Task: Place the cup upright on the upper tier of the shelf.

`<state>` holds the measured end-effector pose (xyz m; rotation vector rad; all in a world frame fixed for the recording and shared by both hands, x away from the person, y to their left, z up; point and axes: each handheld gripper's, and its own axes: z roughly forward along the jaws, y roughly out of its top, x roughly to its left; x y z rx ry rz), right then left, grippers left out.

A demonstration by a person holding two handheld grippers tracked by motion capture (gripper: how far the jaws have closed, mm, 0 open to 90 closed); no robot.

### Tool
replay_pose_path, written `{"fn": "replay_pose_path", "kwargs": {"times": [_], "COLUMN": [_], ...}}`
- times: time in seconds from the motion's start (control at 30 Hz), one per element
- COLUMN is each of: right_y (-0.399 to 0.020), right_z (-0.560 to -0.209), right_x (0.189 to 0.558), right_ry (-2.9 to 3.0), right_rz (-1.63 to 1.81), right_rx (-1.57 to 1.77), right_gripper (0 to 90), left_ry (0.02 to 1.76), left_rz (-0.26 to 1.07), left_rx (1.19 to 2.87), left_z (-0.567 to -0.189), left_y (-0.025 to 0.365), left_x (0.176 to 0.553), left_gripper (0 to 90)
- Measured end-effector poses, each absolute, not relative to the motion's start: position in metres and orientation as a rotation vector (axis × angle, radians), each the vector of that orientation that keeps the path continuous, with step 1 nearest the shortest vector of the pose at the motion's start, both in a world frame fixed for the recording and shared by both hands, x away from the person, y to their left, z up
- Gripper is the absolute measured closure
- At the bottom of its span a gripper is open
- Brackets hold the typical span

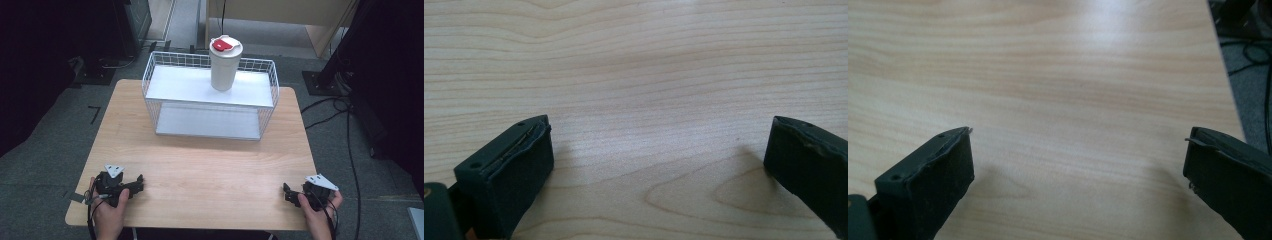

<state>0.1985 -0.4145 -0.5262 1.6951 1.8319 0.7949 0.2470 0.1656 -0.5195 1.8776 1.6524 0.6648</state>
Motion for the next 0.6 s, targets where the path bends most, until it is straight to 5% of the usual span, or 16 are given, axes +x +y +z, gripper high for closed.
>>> {"fn": "replay_pose_path", "kwargs": {"times": [0.6], "right_y": [-0.4139], "right_z": [-0.5267], "right_x": [0.1970], "right_ry": [1.854], "right_rz": [0.797], "right_rx": [1.699], "right_gripper": [0.0], "left_ry": [1.637], "left_rz": [0.664], "left_rx": [1.888], "left_z": [-0.5195], "left_y": [0.1654], "left_x": [0.2472], "left_gripper": [0.0]}}
